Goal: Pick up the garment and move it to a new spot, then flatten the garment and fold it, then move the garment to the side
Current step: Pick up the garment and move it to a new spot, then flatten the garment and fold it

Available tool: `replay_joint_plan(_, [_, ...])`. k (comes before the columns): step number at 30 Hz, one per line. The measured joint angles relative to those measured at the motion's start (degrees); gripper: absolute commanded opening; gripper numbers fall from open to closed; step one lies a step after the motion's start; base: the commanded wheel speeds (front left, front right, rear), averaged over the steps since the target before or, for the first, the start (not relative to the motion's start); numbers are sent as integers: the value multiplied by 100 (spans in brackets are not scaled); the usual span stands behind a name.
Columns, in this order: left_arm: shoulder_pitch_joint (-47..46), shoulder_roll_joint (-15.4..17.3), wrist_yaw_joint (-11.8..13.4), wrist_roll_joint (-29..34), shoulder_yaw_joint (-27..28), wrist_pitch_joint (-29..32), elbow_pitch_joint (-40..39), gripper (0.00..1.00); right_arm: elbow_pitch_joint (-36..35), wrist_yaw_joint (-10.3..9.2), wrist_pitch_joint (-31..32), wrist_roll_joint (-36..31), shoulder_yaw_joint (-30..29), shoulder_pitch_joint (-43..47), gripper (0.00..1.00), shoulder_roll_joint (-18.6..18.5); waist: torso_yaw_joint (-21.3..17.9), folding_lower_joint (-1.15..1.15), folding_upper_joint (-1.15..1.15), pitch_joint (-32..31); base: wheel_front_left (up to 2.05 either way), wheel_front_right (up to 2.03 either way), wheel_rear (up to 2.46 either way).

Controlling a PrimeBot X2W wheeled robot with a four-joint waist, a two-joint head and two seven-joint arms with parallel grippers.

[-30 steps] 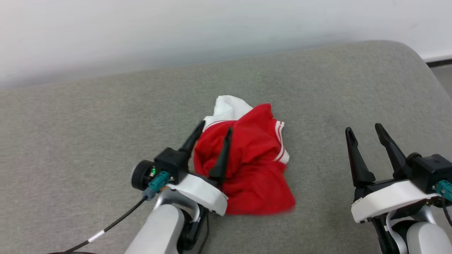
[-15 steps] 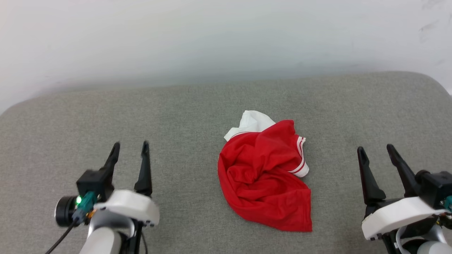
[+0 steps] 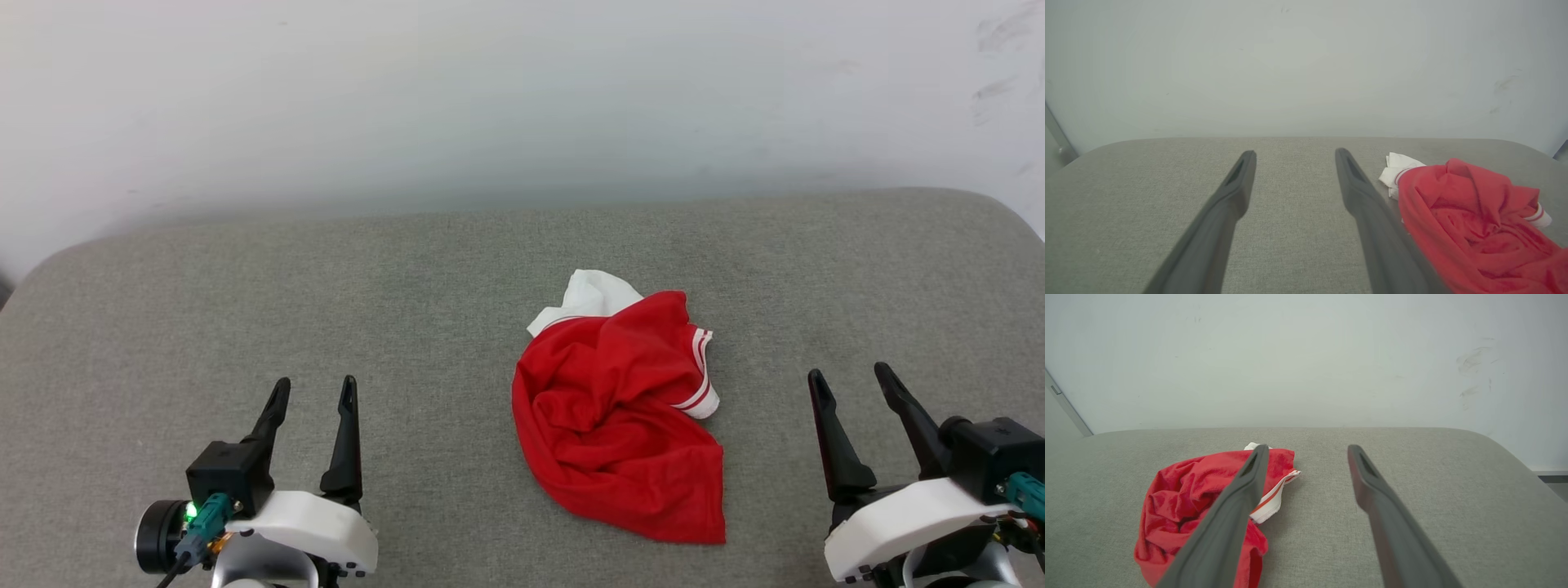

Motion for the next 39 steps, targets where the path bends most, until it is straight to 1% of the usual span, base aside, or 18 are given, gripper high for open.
replay_joint_plan(5, [6,16,14,1,-26,7,-88,100,19,0,33,43,-22,-1,100,1,-21,0,0,-11,0,0,0])
replay_joint_plan(10, [-9,27,40,37,-48,-2,-209,100,188,0,215,255,-411,-19,100,2,-9,0,0,75,0,0,0])
replay_joint_plan(13, [-145,20,41,49,-70,-32,-287,100,408,0,533,393,-749,-186,100,2,43,0,0,216,0,0,0])
replay_joint_plan(16, [-298,-15,42,98,-116,-86,-370,100,692,0,1051,481,-993,-592,100,-45,123,0,0,406,0,0,0])
replay_joint_plan(18, [-410,-62,43,134,-168,-130,-423,100,913,0,1524,587,-1032,-915,100,-190,189,1,0,557,0,0,0])
replay_joint_plan(22, [-643,-163,-16,144,-279,-227,-374,100,1251,0,2555,939,-810,-1596,100,-503,354,1,0,871,0,0,0])
replay_joint_plan(25, [-801,-238,-59,160,-348,-307,-290,100,1396,0,3305,1217,-441,-2057,100,-736,506,1,0,1082,0,0,0])
replay_joint_plan(28, [-965,-319,-91,166,-407,-366,-212,100,1439,0,3909,1426,-31,-2378,100,-894,659,1,0,1280,0,0,0])
replay_joint_plan(31, [-1113,-385,-116,186,-453,-420,-134,100,1549,0,4369,1577,304,-2686,100,-1045,799,1,0,1461,0,0,0])
replay_joint_plan(33, [-1171,-410,-137,190,-469,-465,-81,100,1747,0,4643,1618,468,-2798,100,-1147,882,2,0,1569,0,0,0])
replay_joint_plan(36, [-1229,-458,-164,191,-486,-510,-4,100,2075,0,4880,1639,649,-2826,100,-1216,983,1,0,1694,0,0,0])
replay_joint_plan(39, [-1236,-487,-167,183,-494,-535,82,100,2294,0,4924,1680,742,-2894,100,-1296,1051,1,0,1755,0,0,0])
